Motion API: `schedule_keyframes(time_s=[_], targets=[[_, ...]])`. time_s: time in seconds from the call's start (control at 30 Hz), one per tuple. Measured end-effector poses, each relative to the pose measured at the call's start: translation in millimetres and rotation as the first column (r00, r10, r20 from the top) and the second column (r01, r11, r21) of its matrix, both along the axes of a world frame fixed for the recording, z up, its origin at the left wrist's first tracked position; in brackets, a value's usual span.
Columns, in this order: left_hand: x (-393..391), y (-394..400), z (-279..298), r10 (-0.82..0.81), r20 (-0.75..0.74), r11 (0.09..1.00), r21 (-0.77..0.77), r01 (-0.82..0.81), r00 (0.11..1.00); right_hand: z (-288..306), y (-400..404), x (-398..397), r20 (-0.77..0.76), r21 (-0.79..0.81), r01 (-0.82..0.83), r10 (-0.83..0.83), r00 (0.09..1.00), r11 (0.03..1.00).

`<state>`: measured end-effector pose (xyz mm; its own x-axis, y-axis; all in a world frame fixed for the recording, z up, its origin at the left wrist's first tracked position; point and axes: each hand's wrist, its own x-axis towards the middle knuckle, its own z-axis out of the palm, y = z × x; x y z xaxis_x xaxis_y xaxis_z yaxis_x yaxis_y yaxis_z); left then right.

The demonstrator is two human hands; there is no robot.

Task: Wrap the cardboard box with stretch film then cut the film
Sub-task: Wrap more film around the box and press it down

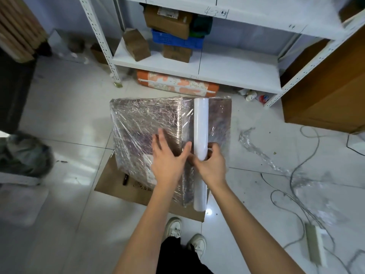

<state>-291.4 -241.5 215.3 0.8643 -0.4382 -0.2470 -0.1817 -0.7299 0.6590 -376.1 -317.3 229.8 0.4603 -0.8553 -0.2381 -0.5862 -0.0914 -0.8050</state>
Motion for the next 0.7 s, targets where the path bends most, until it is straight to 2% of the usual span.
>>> schedule_keyframes(time_s=[0.1, 0.23, 0.33, 0.4, 0.57, 0.7], targets=[[4.8, 2.7, 8.0, -0.016, -0.067, 0.999, 0.041, 0.019, 0.998, 6.7, -1.3, -0.7, -0.036, 0.039, -0.043, 0.044, 0.998, 0.998], [5.3, 9.2, 8.4, -0.006, -0.197, 0.999, -0.042, -0.002, 0.98, 14.0, -11.0, -0.6, -0.082, 0.123, -0.172, 0.183, 0.98, 0.977], [9.0, 17.0, 10.7, 0.032, -0.245, 0.992, -0.112, -0.061, 0.969, 21.2, -15.8, 2.1, -0.085, 0.209, -0.247, 0.269, 0.959, 0.946], [13.0, 21.1, 12.9, 0.064, -0.277, 0.987, -0.124, -0.102, 0.959, 25.7, -18.4, 6.4, -0.102, 0.211, -0.294, 0.32, 0.942, 0.932], [21.6, 21.4, 17.7, 0.11, -0.282, 0.988, -0.07, -0.135, 0.953, 25.0, -24.4, 22.3, -0.173, 0.157, -0.365, 0.389, 0.905, 0.918], [24.0, 12.2, 21.7, 0.148, -0.245, 0.987, -0.029, -0.16, 0.958, 22.1, -36.6, 29.6, -0.14, 0.234, -0.4, 0.437, 0.888, 0.886]])
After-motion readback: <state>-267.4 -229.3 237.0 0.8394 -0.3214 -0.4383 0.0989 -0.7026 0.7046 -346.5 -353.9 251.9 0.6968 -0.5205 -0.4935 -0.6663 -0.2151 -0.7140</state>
